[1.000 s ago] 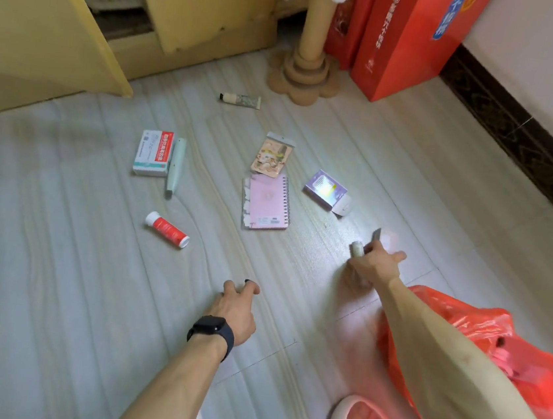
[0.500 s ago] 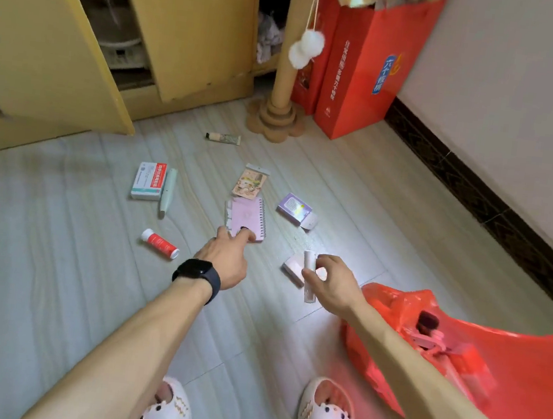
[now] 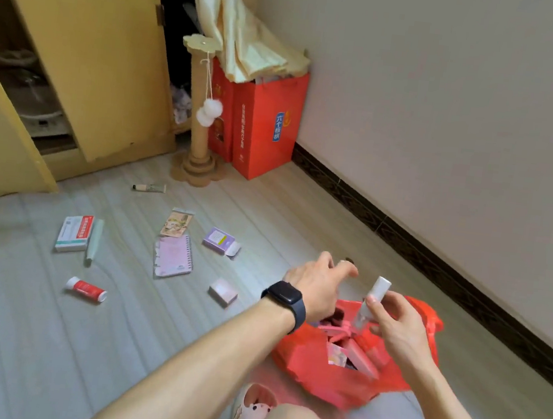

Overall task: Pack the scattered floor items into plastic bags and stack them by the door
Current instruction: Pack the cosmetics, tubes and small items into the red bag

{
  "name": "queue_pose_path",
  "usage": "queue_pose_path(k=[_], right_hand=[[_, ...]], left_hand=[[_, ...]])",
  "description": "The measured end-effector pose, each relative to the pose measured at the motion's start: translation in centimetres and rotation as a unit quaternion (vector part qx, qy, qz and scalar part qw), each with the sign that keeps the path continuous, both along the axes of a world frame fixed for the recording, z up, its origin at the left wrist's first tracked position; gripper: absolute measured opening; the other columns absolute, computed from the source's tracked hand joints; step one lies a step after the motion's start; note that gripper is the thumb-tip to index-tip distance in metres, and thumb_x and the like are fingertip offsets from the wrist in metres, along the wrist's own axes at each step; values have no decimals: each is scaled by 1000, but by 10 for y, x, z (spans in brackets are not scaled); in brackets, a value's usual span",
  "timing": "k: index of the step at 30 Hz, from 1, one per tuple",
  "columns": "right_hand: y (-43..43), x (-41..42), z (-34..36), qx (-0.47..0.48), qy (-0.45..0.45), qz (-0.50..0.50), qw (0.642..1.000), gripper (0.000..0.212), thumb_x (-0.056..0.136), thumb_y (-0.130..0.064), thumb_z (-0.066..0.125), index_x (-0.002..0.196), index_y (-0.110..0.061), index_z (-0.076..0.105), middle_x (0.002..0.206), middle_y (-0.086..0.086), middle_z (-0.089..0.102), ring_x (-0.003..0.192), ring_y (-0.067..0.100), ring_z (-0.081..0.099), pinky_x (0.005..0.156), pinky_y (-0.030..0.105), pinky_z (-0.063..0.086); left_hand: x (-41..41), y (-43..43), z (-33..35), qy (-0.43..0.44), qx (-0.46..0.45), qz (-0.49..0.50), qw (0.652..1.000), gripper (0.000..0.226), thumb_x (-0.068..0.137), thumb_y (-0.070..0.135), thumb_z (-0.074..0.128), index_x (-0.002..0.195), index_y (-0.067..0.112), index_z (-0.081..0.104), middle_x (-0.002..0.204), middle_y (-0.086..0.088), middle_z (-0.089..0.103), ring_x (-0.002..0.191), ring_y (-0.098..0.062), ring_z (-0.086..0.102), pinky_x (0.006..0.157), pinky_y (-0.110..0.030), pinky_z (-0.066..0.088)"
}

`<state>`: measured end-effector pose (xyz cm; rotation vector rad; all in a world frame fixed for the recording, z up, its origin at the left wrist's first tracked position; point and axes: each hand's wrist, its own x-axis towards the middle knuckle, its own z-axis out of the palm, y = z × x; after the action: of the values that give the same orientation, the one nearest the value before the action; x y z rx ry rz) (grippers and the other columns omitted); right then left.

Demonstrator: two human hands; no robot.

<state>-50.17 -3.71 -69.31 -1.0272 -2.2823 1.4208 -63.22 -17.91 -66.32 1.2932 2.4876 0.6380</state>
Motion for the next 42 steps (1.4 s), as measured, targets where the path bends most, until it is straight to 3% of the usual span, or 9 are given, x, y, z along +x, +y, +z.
queue_pose_path(k=[6, 10, 15, 19, 22, 26, 29, 36, 42], right_hand=[[27, 35, -18, 85, -83, -28, 993, 11, 91, -31, 67, 100, -27, 65, 97, -13, 69, 98, 12, 66, 79, 28, 46], [32, 34, -41, 157, -155, 54, 974, 25, 91, -33, 63, 116, -31, 60, 119, -8, 67, 118, 18, 60, 94, 33, 46], [43, 39, -56, 291, -449, 192, 822, 83, 87, -74, 39, 154, -41, 4, 164, 3, -12, 150, 35, -8, 116, 57, 4], [52, 43, -51, 302, -526, 212, 766, 91, 82, -75, 42, 155, -40, 0, 164, 8, -8, 149, 38, -5, 116, 58, 4], [52, 40, -40, 293, -508, 210, 783, 92, 79, -70, 50, 155, -41, 7, 165, 6, -3, 150, 37, -2, 117, 54, 9], [30, 16, -24, 257, -322, 240, 879, 68, 88, -55, 56, 149, -30, 35, 157, -2, 33, 144, 22, 30, 114, 37, 29], [-7, -12, -12, 200, -156, 220, 942, 56, 92, -42, 62, 143, -28, 44, 142, -11, 50, 131, 9, 45, 103, 25, 36], [-88, -97, -6, 150, -15, 259, 954, 60, 88, -40, 67, 142, -39, 39, 137, -22, 45, 114, -14, 47, 94, 18, 37], [-131, -179, -70, 190, -75, 366, 908, 74, 91, -47, 60, 152, -25, 26, 155, -7, 32, 144, 14, 26, 114, 27, 24]], left_hand=[[27, 42, -53, 17, -89, -82, 992, 44, 92, 20, 60, 131, 35, 45, 115, -11, 47, 92, -38, 60, 66, -39, 37], [29, 37, -87, 70, -147, -123, 979, 49, 95, 25, 56, 141, 33, 40, 125, -13, 50, 114, -36, 53, 90, -44, 37], [9, 8, -127, 213, -312, -168, 911, 122, 71, 63, 72, 155, 26, -8, 163, -12, -3, 150, -31, -8, 115, -60, -5], [-12, -18, -123, 250, -382, -168, 874, 89, 88, 60, 56, 156, 33, 5, 163, -6, -13, 147, -30, -23, 108, -66, -21], [-28, -32, -109, 261, -360, -175, 878, 58, 90, 59, 49, 144, 37, 43, 163, -4, 6, 147, -29, -22, 107, -68, -21], [-41, -45, -72, 66, -223, -39, 972, 63, 78, 78, 47, 111, 30, 70, 136, -2, 54, 147, -21, 21, 117, -52, 12], [-50, -55, -48, -3, -69, 122, 990, 55, 85, 74, 44, 103, 29, 71, 104, 2, 69, 113, -20, 58, 89, -33, 40], [-89, -143, -93, 61, -225, 191, 954, 72, 88, 69, 37, 151, 39, 19, 162, -4, 15, 149, -29, 8, 117, -56, 0], [-125, -235, -155, 12, -365, 273, 890, 80, 88, 71, 35, 154, 42, 1, 163, -4, -15, 147, -38, -17, 111, -63, -14]])
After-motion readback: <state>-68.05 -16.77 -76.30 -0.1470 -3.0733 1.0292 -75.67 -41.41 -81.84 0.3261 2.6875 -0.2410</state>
